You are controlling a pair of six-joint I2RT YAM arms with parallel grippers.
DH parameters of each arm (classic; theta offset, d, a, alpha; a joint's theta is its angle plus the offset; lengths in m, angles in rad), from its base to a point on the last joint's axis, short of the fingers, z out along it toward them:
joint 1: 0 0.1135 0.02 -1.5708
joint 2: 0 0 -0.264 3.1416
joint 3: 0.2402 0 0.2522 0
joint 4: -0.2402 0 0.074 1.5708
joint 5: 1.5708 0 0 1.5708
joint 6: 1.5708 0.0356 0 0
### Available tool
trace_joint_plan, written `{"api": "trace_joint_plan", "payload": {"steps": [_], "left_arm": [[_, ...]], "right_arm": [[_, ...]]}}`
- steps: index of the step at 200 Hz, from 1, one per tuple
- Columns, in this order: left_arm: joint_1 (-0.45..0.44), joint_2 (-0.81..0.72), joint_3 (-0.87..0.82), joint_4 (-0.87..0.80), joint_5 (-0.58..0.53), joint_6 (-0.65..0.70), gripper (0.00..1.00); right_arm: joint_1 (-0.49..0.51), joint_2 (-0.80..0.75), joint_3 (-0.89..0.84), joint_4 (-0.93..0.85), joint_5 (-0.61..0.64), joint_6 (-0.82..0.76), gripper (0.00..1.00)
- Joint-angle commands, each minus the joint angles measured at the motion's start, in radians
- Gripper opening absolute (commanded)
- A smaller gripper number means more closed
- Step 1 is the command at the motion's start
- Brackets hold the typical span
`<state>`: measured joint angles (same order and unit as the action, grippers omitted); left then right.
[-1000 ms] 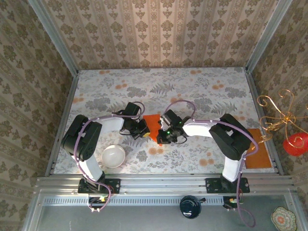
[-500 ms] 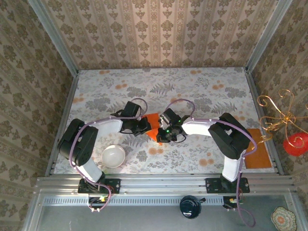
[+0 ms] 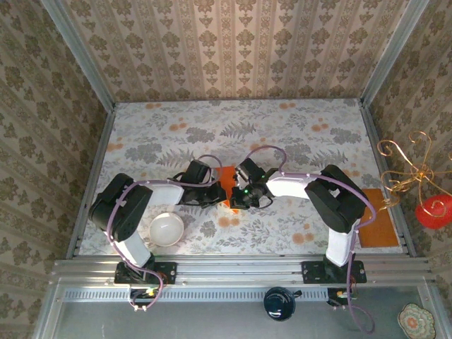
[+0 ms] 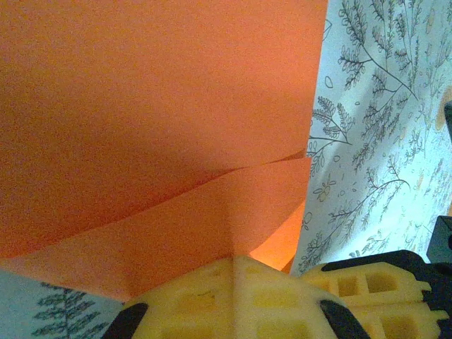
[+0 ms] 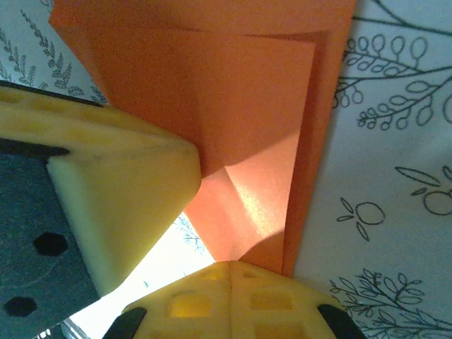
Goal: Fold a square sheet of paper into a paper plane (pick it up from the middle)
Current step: Third fold the triangle at the center of the table.
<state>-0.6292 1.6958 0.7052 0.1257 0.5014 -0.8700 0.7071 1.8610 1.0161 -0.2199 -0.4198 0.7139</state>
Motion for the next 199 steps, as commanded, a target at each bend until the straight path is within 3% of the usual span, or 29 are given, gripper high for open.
{"api": "trace_joint_plan", "payload": {"steps": [1, 47, 104, 153, 199], "left_arm": [[0.01, 0.024, -0.009, -0.005, -0.023, 0.037, 0.03], [0.119, 0.026, 0.009, -0.061, -0.027, 0.12, 0.03], [0.337, 0.069, 0.056, -0.11, 0.045, 0.204, 0.03], [0.347, -0.073, 0.137, -0.258, 0.039, 0.224, 0.03], [0.29, -0.202, 0.054, -0.206, 0.04, 0.063, 0.18]], "right_arm": [[0.005, 0.079, -0.027, -0.153, 0.083, 0.016, 0.0], [-0.009, 0.088, -0.064, -0.2, 0.119, 0.019, 0.0], [-0.018, 0.068, -0.074, -0.189, 0.1, 0.012, 0.0], [-0.021, -0.047, -0.021, -0.057, -0.012, -0.018, 0.05], [-0.021, -0.147, -0.016, 0.09, 0.043, 0.032, 0.26]]}}
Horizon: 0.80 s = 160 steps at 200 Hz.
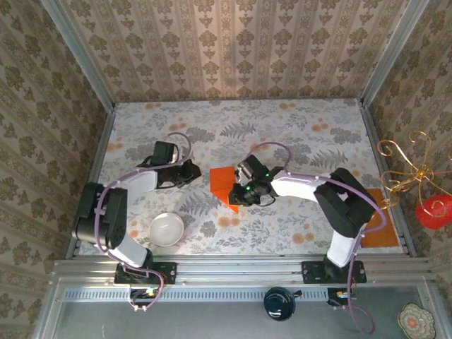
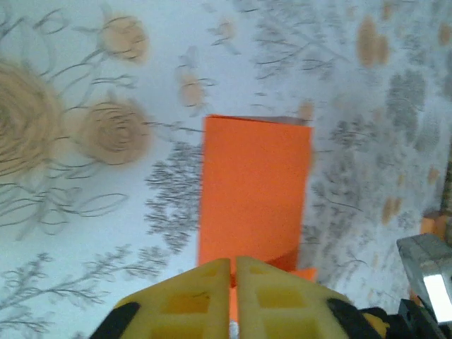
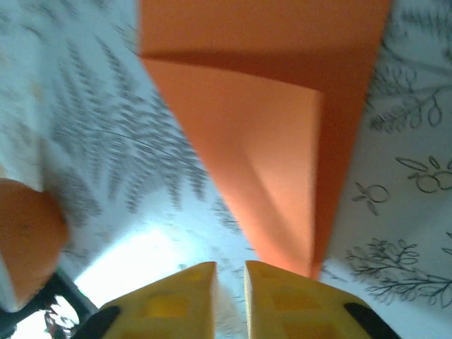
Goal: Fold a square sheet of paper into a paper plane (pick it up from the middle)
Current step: Third fold the triangle at the center of the table, then fourth fold the wing at the center of the table.
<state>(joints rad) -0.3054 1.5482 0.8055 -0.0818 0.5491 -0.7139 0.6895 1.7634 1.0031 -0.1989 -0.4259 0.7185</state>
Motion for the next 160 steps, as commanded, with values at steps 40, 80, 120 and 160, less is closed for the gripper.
{"api": "trace_joint_plan", "payload": {"steps": [40, 80, 120, 160], "left_arm": [[-0.09, -0.075, -0.121, 0.093, 0.002, -0.212, 0.31], [-0.14, -0.015, -0.125, 0.115, 0.0, -0.244, 0.35], [-0.143, 0.041, -0.109, 0.093, -0.013, -0.266, 0.31], [-0.143, 0.088, -0.101, 0.119, -0.004, -0.282, 0.3]], "right_arm": [[-0.012, 0.038, 0.02, 0.115, 0.117, 0.099, 0.28], [-0.017, 0.089, 0.032, 0.152, 0.136, 0.125, 0.31], [-0.027, 0.117, 0.024, 0.142, 0.146, 0.125, 0.31], [-0.03, 0.13, 0.014, 0.135, 0.141, 0.125, 0.3]]}}
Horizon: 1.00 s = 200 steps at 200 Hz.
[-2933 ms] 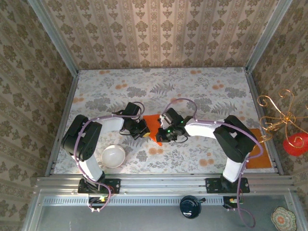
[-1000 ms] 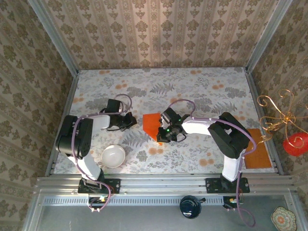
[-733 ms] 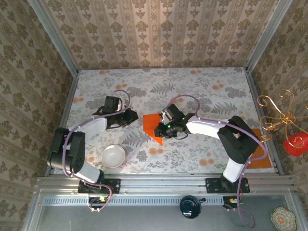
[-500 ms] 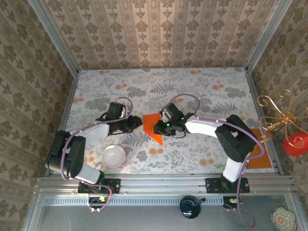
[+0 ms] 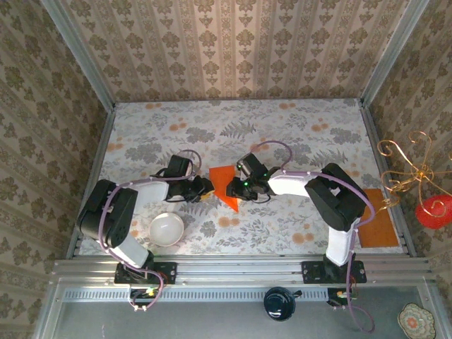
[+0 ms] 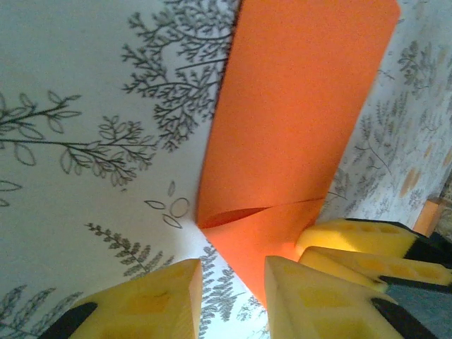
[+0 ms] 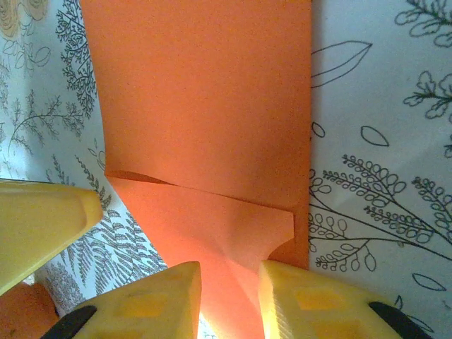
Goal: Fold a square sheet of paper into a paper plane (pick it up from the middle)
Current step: Fourth fold the wing at the center of the table.
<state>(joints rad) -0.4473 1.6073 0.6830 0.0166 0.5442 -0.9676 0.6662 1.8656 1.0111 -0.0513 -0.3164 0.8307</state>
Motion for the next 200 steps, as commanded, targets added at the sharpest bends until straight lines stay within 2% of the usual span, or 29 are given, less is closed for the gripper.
{"api": "trace_joint_plan", "payload": {"steps": [1, 93, 200], "left_arm": [[-0.001, 0.03, 0.023, 0.021, 0.001, -0.029, 0.3], [-0.001, 0.093, 0.065, 0.054, 0.015, -0.053, 0.3], [0.009, 0.082, 0.073, 0.102, 0.077, -0.063, 0.27]], "right_arm": [[-0.007, 0.027, 0.005, -0.013, 0.031, 0.013, 0.3], [-0.013, 0.037, 0.005, -0.02, 0.028, 0.011, 0.29], [-0.019, 0.043, 0.0, -0.018, 0.022, 0.013, 0.28]]}}
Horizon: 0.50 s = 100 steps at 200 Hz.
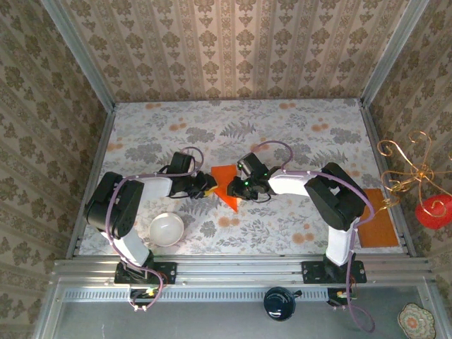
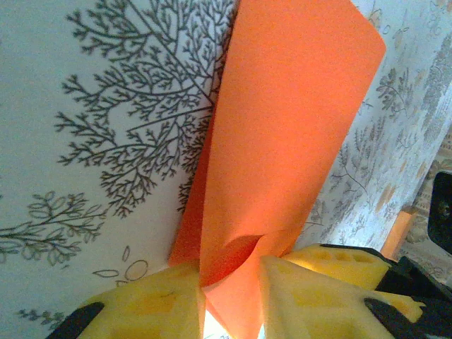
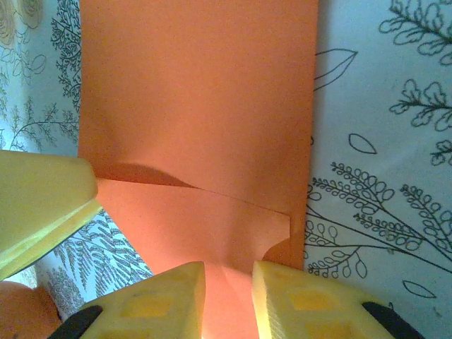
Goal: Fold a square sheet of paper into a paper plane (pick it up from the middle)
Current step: Fourth fold the wing at the center of the table.
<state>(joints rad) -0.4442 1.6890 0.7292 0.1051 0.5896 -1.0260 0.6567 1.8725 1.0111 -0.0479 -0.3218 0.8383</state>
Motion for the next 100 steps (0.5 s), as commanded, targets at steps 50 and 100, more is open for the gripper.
{"api": "trace_joint_plan", "payload": {"steps": [50, 100], "left_arm": [[0.031, 0.051, 0.056, 0.032, 0.113, 0.034, 0.27], [0.042, 0.114, 0.112, -0.013, 0.179, 0.121, 0.27]], "right_arm": [[-0.011, 0.038, -0.002, -0.02, 0.026, 0.0, 0.28], [-0.012, 0.038, -0.003, -0.018, 0.023, -0.004, 0.27]]}}
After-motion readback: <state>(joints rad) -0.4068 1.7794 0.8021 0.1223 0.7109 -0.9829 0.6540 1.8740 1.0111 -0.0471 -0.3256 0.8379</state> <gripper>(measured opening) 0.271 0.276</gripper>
